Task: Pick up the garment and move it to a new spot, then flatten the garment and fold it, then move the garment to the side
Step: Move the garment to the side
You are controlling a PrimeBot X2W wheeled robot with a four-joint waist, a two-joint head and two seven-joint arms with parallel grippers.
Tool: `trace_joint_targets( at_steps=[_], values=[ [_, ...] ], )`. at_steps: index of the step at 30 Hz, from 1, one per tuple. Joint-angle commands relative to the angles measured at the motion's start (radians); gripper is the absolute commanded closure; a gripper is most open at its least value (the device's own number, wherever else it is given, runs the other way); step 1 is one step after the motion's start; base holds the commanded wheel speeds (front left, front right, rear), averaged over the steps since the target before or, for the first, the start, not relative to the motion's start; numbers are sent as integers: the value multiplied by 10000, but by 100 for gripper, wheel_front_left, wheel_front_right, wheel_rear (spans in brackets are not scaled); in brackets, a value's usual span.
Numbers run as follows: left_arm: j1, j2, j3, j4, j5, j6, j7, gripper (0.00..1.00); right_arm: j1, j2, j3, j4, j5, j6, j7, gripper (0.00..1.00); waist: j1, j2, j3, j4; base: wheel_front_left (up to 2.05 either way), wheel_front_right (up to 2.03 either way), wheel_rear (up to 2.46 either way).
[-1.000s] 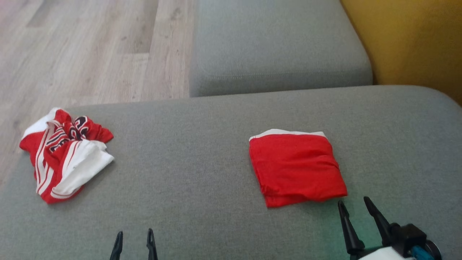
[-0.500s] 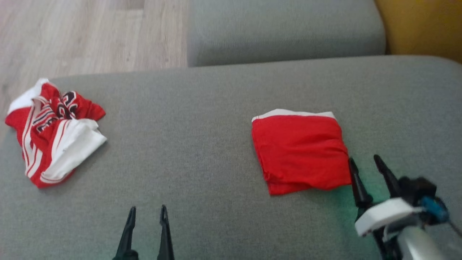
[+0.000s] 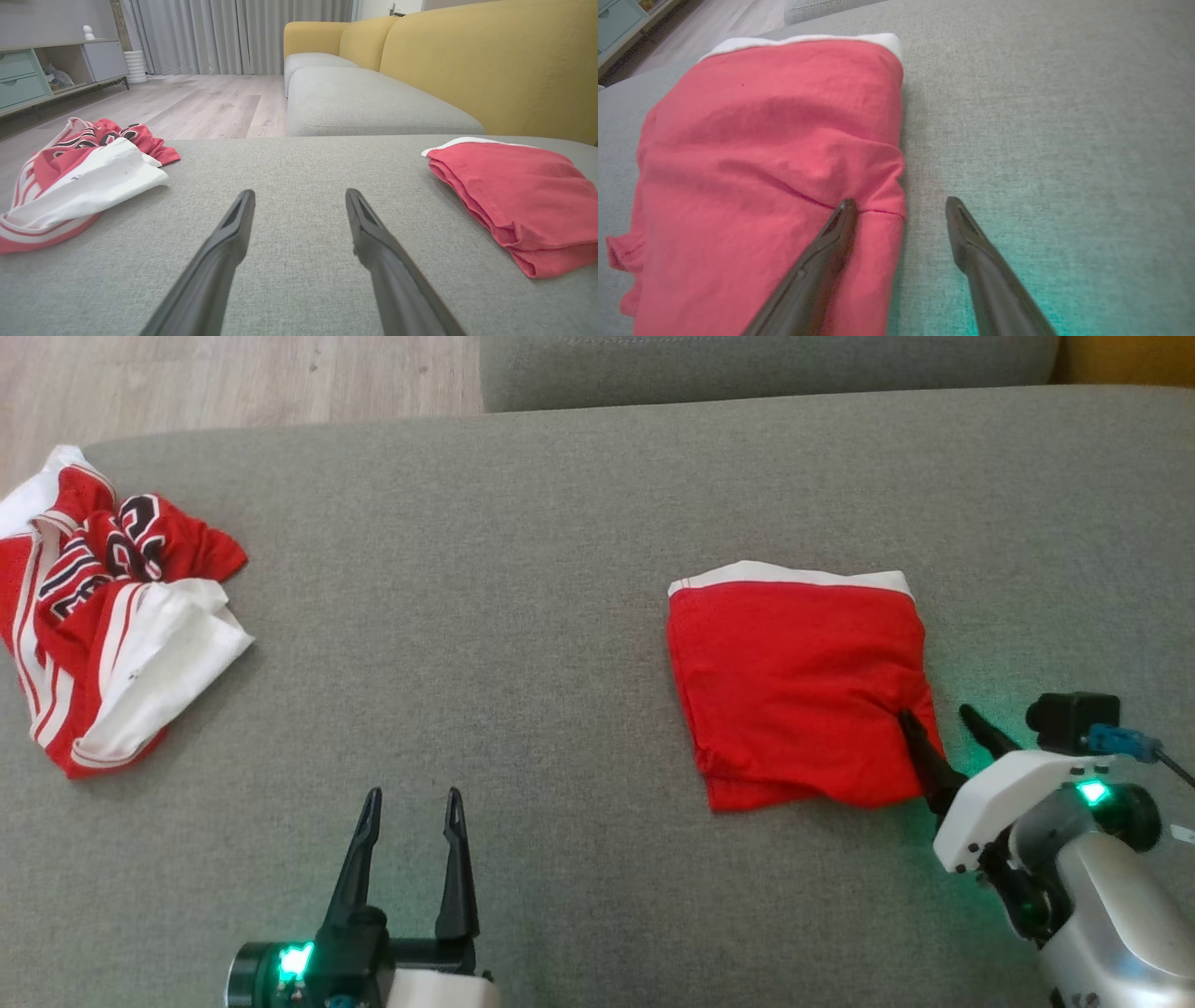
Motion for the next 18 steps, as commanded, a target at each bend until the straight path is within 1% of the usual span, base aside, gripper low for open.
trace_joint_targets(
  at_steps=[1,2,3,4,5,8,10,13,18],
  values=[
    [-382,-35,164,-245,-42,101,-95,0,-97,-93,302,-242,312,-7,179,9,-3,0,52,-2,0,0,0],
    [-422,-35,149,-239,-48,125,-95,0,-79,-81,410,-254,504,-7,260,50,-3,0,72,-25,0,0,0],
    [-452,-35,148,-236,-55,145,-95,0,-72,-100,525,-290,670,-7,288,87,-3,0,91,-57,0,0,0],
    [-470,-35,153,-237,-60,162,-95,0,-72,-138,634,-334,812,-7,286,100,-3,0,110,-100,0,0,0],
    [-488,-35,165,-234,-55,163,-95,0,-101,-244,793,-444,1070,-7,201,100,-3,0,158,-202,0,0,0],
    [-523,-35,208,-260,-18,140,-95,0,-271,-531,850,-529,1229,-7,-20,100,-3,0,286,-400,0,0,0],
    [-557,-35,221,-269,-2,127,-95,0,-361,-640,838,-549,1232,-7,-107,100,-3,0,349,-472,0,0,0],
    [-689,-35,246,-276,43,79,-95,0,-624,-975,836,-575,1189,-7,-292,100,-3,0,563,-712,0,0,0],
    [-1012,-35,263,-292,184,-13,-95,0,-1225,-1685,659,-521,1100,-7,-505,100,-3,0,1129,-1190,0,0,0]
  ],
)
